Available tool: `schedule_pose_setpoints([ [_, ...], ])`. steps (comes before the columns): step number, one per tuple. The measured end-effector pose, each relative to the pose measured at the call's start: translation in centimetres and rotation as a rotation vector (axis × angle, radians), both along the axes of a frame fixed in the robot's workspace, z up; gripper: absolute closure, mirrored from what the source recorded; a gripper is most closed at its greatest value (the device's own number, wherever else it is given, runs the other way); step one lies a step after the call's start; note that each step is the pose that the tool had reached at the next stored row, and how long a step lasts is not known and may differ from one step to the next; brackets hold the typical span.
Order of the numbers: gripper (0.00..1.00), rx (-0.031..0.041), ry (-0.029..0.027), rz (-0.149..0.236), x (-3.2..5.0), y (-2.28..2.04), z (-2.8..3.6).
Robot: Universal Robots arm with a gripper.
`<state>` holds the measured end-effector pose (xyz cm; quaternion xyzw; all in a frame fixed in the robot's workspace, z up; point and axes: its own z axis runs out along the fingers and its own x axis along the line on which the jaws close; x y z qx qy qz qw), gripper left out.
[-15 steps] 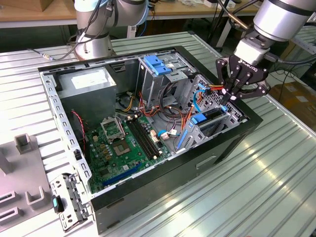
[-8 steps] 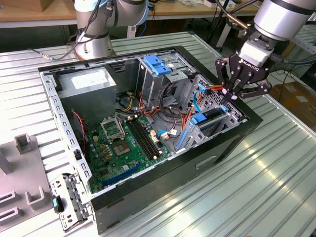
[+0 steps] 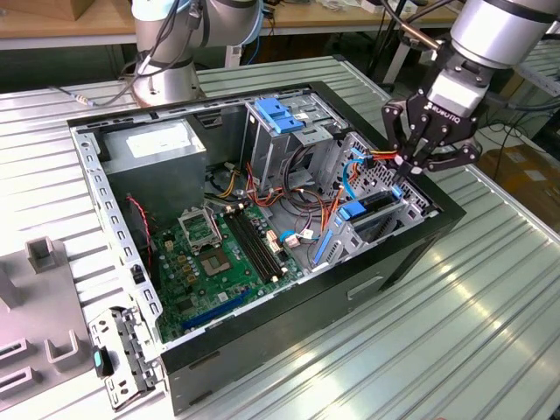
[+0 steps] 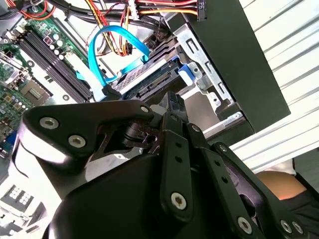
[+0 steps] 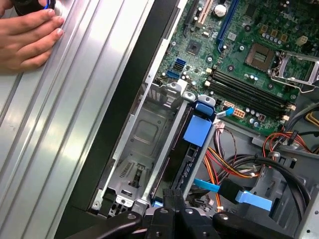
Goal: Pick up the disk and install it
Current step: 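Insert the first disk wire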
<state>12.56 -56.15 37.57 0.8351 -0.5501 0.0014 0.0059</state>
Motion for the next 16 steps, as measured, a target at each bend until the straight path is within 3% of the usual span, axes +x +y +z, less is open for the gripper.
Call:
schedule_pose_setpoints([
  [4, 0.89, 0.0002, 0.0016, 0.016, 0.06, 0.07, 0.61],
  [13, 0.89, 0.0002, 0.0019, 0.129, 0.39, 0.14, 0.62],
  [16, 0.89, -0.0018, -0.0037, 0.134, 0.62, 0.95, 0.63],
])
